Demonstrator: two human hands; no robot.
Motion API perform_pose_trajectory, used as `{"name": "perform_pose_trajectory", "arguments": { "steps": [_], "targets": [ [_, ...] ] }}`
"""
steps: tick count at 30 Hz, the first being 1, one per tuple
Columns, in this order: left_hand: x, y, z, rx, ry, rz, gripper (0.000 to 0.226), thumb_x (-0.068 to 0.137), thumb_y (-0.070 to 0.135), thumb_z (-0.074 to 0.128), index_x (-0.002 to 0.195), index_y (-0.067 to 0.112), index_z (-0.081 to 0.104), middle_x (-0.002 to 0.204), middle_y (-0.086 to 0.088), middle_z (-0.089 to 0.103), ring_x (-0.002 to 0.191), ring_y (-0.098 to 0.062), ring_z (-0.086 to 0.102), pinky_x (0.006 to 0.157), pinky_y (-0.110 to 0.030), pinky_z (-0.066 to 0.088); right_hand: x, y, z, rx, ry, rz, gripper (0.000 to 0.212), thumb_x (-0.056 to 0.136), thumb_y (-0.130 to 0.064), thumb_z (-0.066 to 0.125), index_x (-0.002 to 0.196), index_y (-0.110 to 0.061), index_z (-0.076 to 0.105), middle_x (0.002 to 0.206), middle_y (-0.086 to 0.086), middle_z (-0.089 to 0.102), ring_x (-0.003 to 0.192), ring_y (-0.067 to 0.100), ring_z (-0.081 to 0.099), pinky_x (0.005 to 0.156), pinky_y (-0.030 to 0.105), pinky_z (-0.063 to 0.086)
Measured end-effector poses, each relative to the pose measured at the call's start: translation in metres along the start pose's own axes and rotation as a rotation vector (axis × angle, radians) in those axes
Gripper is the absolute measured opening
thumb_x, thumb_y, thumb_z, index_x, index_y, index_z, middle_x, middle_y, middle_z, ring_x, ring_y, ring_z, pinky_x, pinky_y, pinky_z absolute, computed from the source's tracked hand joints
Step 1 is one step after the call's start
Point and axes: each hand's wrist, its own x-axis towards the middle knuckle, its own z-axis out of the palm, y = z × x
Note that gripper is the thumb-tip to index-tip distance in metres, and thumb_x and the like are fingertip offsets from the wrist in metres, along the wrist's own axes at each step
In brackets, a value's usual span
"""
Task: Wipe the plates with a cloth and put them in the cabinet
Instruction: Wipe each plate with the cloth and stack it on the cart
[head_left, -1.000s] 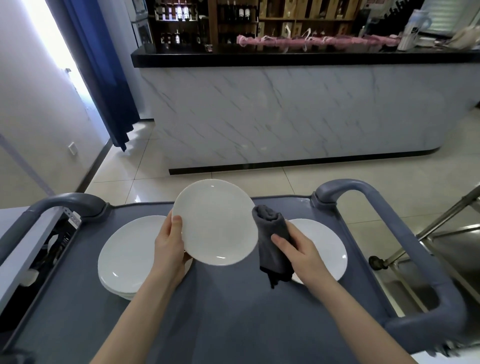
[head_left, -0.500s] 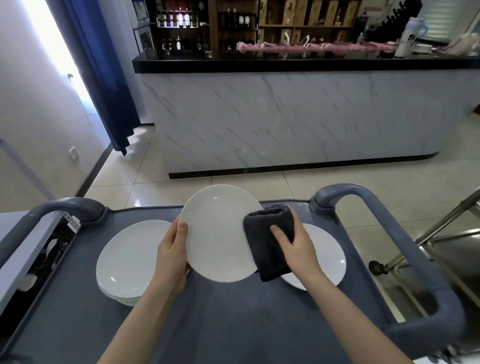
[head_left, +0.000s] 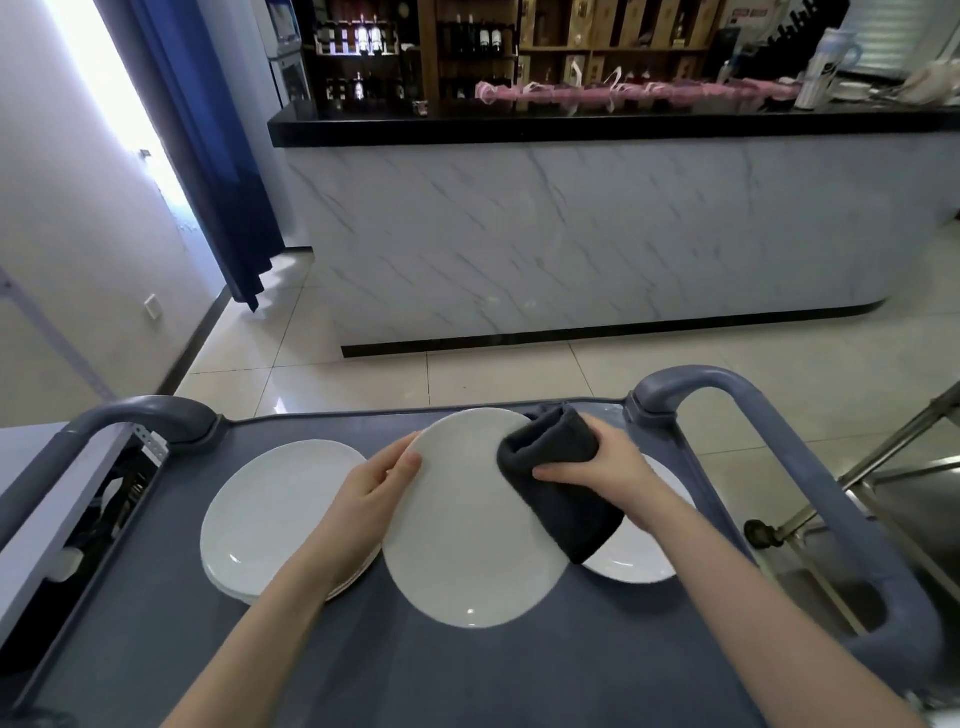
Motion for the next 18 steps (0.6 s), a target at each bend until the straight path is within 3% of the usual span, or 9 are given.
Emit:
{"name": "perform_pose_trajectory", "arguments": {
  "steps": [3,5,10,12,14,16,18],
  "targets": [
    [0.006,0.006,0.000,0.058,-0.030,0.003,0.031,0.100,0.046,0.048,0.126,0.047,0.066,0.124,0.012,0.071,0.112,-0.006,0.067,0.083,-0.021,0.056,0.004,-0.009,-0.011,-0.052,-0.141,0.023,0.054,0.063,-0.019,0.091,0.108,-0.036,0.068,0.100,-0.013,0.075,0.094,0.003,0.069,0.076,0.020,0.056],
    [0.010,0.006,-0.002,0.115,-0.026,0.006,0.029,0.104,0.043,0.046,0.125,0.048,0.066,0.124,0.015,0.070,0.113,-0.004,0.066,0.086,-0.024,0.055,0.003,-0.008,-0.009,-0.019,-0.126,0.029,0.050,0.065,-0.014,0.089,0.107,-0.033,0.069,0.098,-0.011,0.075,0.093,0.007,0.070,0.074,0.021,0.057],
    [0.022,-0.004,-0.003,0.235,0.105,-0.045,0.025,0.106,0.042,0.044,0.113,0.051,0.067,0.114,0.024,0.071,0.111,0.000,0.063,0.089,-0.020,0.047,-0.007,-0.006,0.011,-0.104,0.112,-0.071,0.041,0.066,-0.011,0.085,0.101,-0.023,0.070,0.091,-0.008,0.074,0.091,0.011,0.068,0.076,0.028,0.055],
    [0.024,-0.012,0.001,0.331,0.228,-0.065,0.027,0.105,0.047,0.044,0.124,0.048,0.062,0.117,0.021,0.068,0.114,-0.003,0.059,0.089,-0.018,0.043,-0.013,-0.008,0.021,-0.197,0.223,-0.109,0.038,0.064,-0.018,0.084,0.097,-0.028,0.067,0.086,-0.013,0.071,0.087,0.009,0.066,0.073,0.027,0.053],
    [0.023,-0.022,0.007,0.440,0.365,-0.121,0.047,0.103,0.050,0.045,0.146,0.033,0.048,0.110,0.003,0.066,0.109,-0.018,0.060,0.089,-0.028,0.044,-0.021,-0.011,0.032,-0.341,0.350,-0.185,0.037,0.063,-0.029,0.083,0.095,-0.034,0.065,0.080,-0.015,0.070,0.077,0.009,0.064,0.066,0.028,0.050],
    [0.017,-0.025,0.020,0.290,0.382,-0.271,0.056,0.102,0.054,0.045,0.152,0.030,0.034,0.099,-0.008,0.065,0.098,-0.029,0.068,0.084,-0.038,0.053,-0.029,-0.010,0.042,-0.531,0.482,-0.386,0.031,0.067,-0.033,0.080,0.094,-0.031,0.066,0.076,-0.010,0.069,0.068,0.015,0.062,0.056,0.031,0.048],
    [0.019,-0.019,0.035,-0.216,0.309,-0.470,0.049,0.100,0.058,0.044,0.142,0.034,0.035,0.108,-0.018,0.068,0.094,-0.036,0.073,0.081,-0.044,0.061,-0.034,-0.004,0.051,-0.684,0.563,-0.634,0.026,0.070,-0.029,0.075,0.094,-0.020,0.071,0.073,-0.004,0.067,0.061,0.021,0.061,0.047,0.031,0.047]
  ]
}}
